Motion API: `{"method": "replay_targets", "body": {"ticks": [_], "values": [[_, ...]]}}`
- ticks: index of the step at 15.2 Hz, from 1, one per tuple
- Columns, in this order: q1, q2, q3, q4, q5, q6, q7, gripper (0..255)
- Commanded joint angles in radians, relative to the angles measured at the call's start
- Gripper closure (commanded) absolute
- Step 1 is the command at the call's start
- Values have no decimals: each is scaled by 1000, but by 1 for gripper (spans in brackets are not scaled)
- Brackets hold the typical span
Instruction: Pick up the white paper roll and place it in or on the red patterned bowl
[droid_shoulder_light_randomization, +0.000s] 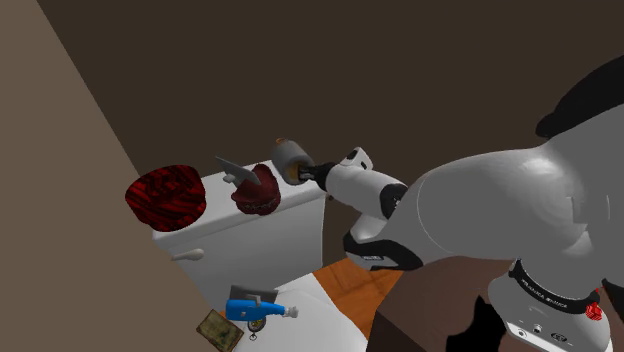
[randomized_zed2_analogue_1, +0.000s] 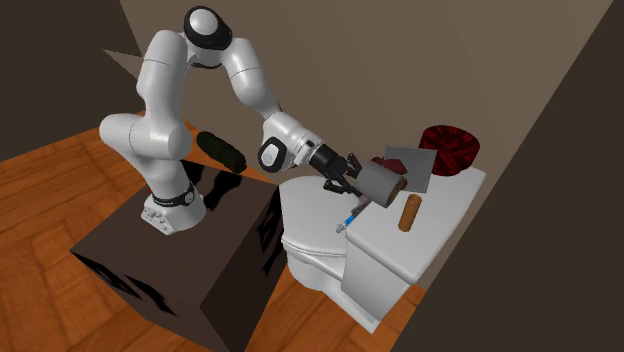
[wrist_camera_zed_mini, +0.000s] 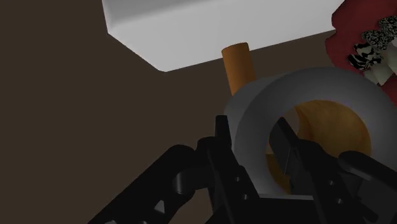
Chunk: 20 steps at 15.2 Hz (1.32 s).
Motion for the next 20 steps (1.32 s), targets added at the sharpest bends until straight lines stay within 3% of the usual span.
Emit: {"method": "replay_targets", "body": {"ticks": [1, 20], "values": [[26, 21, -30, -9, 1, -13, -21, 255], [321, 113, -390, -20, 39, -213, -228, 255]]}}
